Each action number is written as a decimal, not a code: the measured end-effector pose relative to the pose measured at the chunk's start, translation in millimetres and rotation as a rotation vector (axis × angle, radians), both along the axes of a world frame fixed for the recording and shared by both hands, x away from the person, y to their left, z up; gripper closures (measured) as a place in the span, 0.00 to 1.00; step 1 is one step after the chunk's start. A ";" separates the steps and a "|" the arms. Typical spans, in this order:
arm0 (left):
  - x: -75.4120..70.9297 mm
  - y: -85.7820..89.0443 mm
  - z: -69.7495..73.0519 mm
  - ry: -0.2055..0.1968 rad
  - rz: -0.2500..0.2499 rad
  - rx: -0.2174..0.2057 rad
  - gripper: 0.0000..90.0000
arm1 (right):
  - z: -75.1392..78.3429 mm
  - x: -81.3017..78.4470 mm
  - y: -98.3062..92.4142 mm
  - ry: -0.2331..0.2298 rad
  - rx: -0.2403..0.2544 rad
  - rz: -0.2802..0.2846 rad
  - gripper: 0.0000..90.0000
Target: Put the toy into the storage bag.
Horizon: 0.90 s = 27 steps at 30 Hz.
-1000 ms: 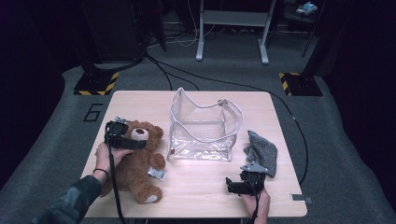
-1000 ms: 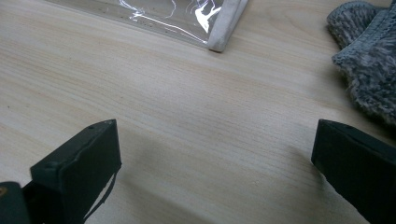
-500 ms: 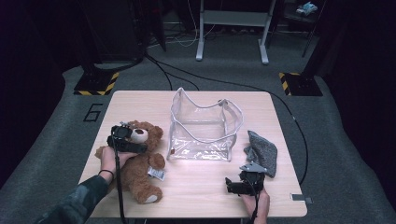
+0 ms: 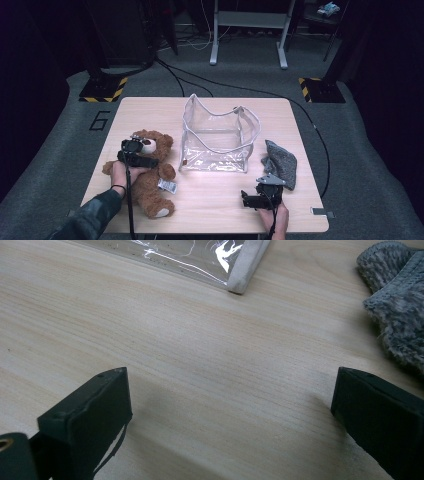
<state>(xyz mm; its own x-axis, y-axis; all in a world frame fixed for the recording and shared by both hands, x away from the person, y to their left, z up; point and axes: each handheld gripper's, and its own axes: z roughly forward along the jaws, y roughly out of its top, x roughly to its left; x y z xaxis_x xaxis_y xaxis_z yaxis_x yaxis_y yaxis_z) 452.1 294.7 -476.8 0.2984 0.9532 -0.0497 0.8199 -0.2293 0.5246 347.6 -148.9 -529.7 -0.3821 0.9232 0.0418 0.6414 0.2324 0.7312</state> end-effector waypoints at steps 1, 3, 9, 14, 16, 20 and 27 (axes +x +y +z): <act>-1.2 0.5 -0.5 -0.012 0.002 0.013 0.09 | 0.0 0.0 0.0 0.001 0.000 -0.001 0.02; -4.3 -0.1 -2.9 -0.042 -0.003 0.001 0.16 | 0.0 -0.1 -0.5 -0.001 -0.003 0.002 0.03; -3.8 4.1 -6.1 -0.058 -0.021 -0.024 0.30 | 0.1 -0.2 -1.3 0.000 -0.005 0.006 0.04; -8.9 5.2 -6.9 -0.096 -0.042 -0.013 0.38 | -0.1 0.2 -0.2 -0.002 -0.004 -0.001 0.04; -11.3 5.5 -7.2 -0.116 -0.037 -0.021 0.40 | 0.0 0.7 -1.1 -0.003 -0.001 -0.003 0.05; -12.6 8.9 -6.5 -0.126 -0.044 -0.038 0.45 | -0.1 1.0 -2.2 -0.006 -0.004 0.003 0.05; -16.4 11.7 0.3 -0.146 -0.066 -0.050 0.50 | 0.1 0.7 -2.8 -0.005 0.005 0.002 0.06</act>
<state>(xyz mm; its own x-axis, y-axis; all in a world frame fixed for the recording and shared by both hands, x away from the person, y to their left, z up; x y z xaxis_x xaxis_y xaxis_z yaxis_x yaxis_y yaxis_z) 435.6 306.5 -476.5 0.3675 0.9288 -0.0482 0.7181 -0.2504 0.6493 348.3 -151.6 -529.6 -0.3838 0.9224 0.0441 0.6374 0.2300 0.7354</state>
